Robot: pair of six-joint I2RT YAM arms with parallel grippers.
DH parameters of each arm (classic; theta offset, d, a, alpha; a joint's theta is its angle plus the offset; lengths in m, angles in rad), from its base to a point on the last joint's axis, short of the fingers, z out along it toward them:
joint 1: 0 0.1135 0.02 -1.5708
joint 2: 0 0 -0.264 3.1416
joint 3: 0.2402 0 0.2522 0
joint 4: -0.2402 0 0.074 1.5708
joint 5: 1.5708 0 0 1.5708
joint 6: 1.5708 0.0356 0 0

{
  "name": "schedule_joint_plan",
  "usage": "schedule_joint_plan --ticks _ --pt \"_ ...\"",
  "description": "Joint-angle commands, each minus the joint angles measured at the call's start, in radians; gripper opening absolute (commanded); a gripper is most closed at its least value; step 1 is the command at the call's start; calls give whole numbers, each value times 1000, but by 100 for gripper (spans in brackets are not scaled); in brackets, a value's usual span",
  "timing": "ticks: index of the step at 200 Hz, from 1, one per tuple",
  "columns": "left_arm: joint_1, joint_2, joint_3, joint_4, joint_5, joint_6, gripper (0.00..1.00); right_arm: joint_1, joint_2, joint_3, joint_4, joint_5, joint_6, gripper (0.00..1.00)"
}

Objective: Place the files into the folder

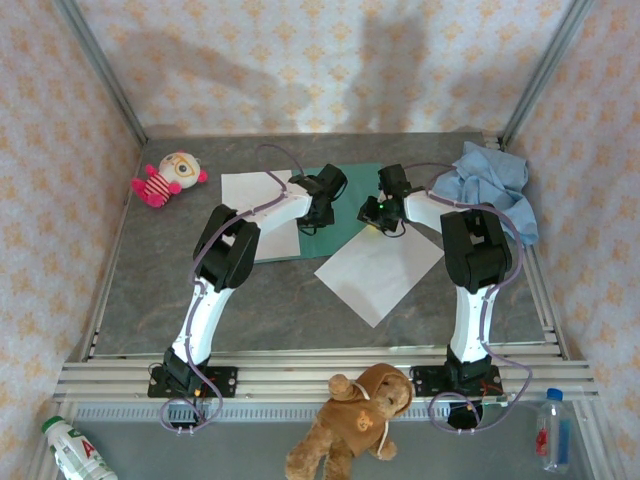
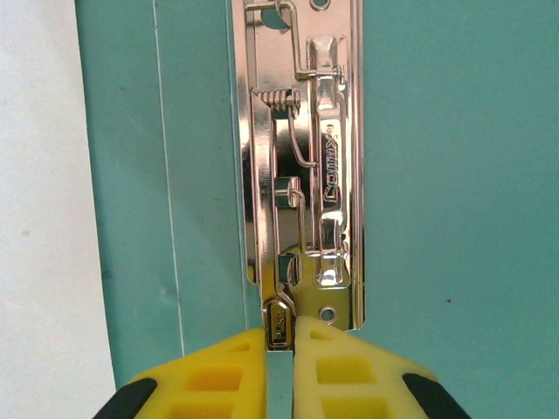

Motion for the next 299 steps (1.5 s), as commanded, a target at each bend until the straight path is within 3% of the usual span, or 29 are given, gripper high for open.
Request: schedule_joint_plan --ticks 1,73,149,299 --pt "0 16 25 -28 -19 -5 11 29 36 -30 -83 -8 15 32" --pt "10 7 5 -37 -23 32 10 12 10 108 -182 4 -36 36" --pt "16 0 0 -31 -10 53 9 5 118 289 -221 21 -67 36" --pt "9 48 4 -36 27 7 7 25 161 144 -119 -10 -15 33"
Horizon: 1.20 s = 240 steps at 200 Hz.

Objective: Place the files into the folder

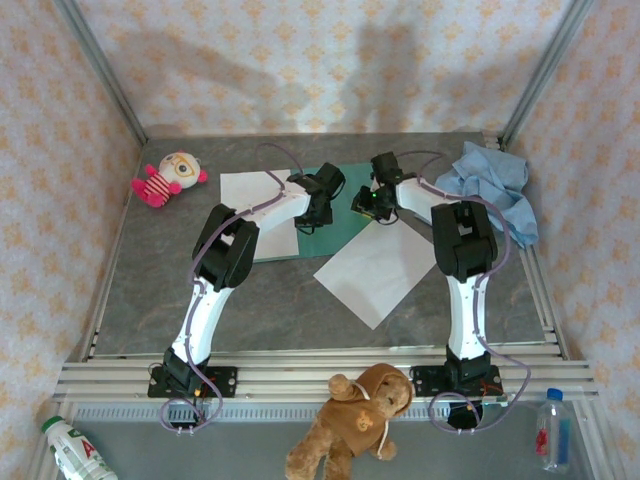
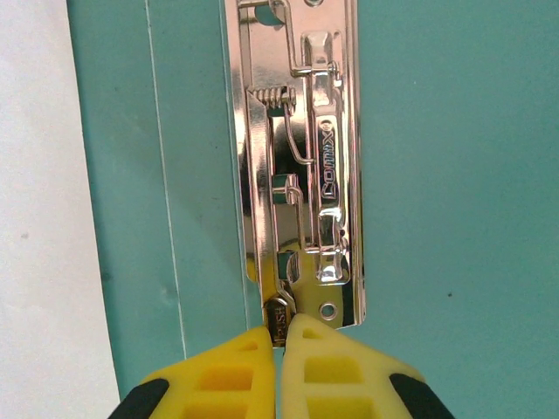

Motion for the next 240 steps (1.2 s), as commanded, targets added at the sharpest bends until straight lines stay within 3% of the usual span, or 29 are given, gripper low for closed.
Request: schedule_joint_plan --ticks 1,100,240 --pt "0 46 2 -29 18 -24 7 20 29 -66 -30 -2 25 33" --pt "-17 109 -4 -7 45 -32 6 50 14 -138 13 -9 55 33" --pt "-18 46 39 4 86 -31 5 63 12 -164 27 -10 60 33"
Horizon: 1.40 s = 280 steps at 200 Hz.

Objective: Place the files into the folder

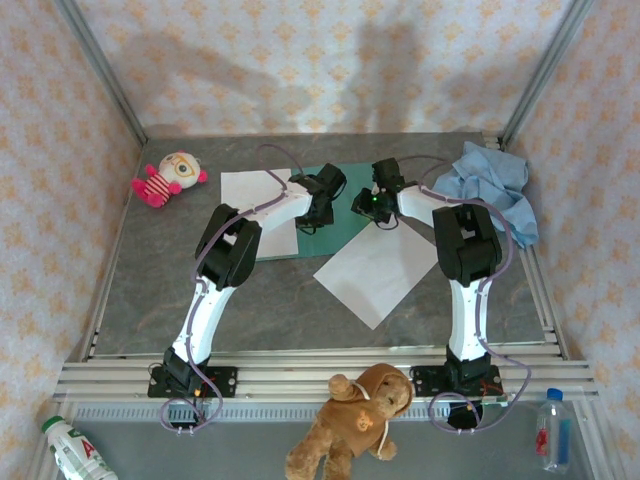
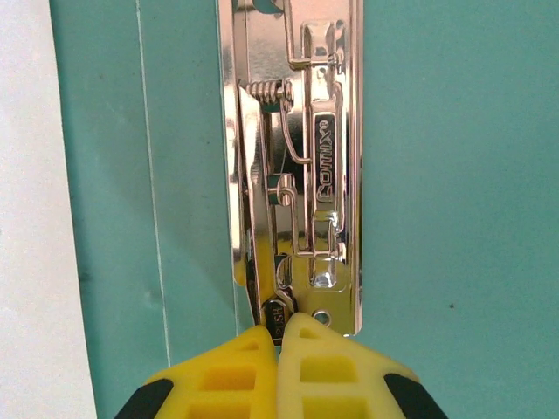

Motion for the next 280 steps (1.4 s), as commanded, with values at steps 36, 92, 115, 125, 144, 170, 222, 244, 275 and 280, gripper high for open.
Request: schedule_joint_plan --ticks 36,92,115,125,144,170,222,244,275,280 --pt "-12 -1 41 -25 52 -6 5 53 57 -64 -104 -22 12 33" --pt "4 -32 61 -64 26 10 5 53 58 -70 -108 -14 5 33" --pt "15 -37 77 -83 16 19 5 53 58 -68 -115 -12 2 33" --pt "21 -41 85 -91 12 23 6 53 61 -65 -122 -8 0 33" --pt "29 -47 105 -107 3 30 10 53 60 -66 -122 -5 0 33" --pt "37 -53 152 -142 -23 47 28 53 61 -63 -129 -2 -3 33" --pt "55 -88 213 -184 -39 65 35 52 55 -55 -142 5 -12 33" --pt "60 -109 202 -186 -48 65 35 52 58 -53 -145 8 -15 33" --pt "63 -132 179 -179 -50 65 35 50 60 -43 -153 10 -25 33" --pt "64 -137 174 -177 -49 65 35 50 60 -41 -154 9 -27 33"
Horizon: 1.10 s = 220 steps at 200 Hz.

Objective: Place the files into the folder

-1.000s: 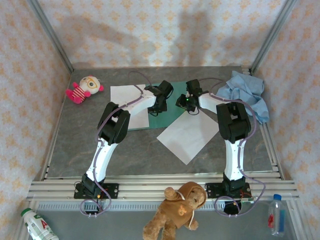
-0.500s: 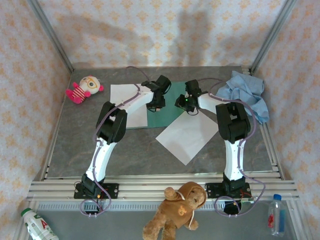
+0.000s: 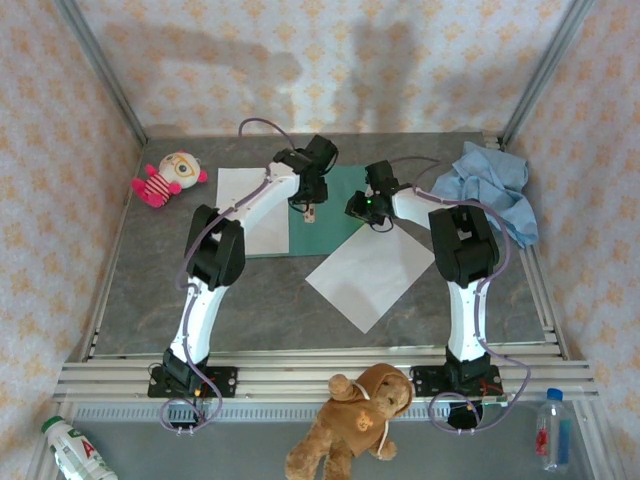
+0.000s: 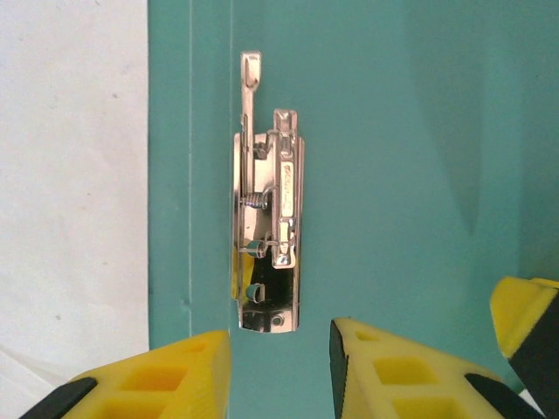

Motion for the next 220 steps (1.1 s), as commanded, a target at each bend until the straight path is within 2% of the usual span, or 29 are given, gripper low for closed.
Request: schedule_joint_plan --ticks 1,55,104,117,144,174,193,220 --pt "9 -68 -13 -33 -34 9 35 16 62 -33 -162 13 -20 33" --pt "10 -128 -66 -15 -20 7 35 7 47 49 -226 -18 -71 33" --pt "9 -237 -164 32 56 9 37 -19 5 258 -398 -51 -131 37" --pt "8 -265 -193 43 86 44 38 -27 -18 307 -441 -52 -145 37" --pt "5 -317 -257 69 153 68 41 -45 -93 334 -483 -70 -152 38" --pt "-3 -366 -335 115 276 124 47 -69 -225 241 -480 -93 -146 38" --pt "-9 -373 -382 139 352 170 51 -90 -347 92 -435 -113 -130 38" --pt "-26 -348 -412 143 395 226 54 -121 -526 -153 -382 -106 -110 38"
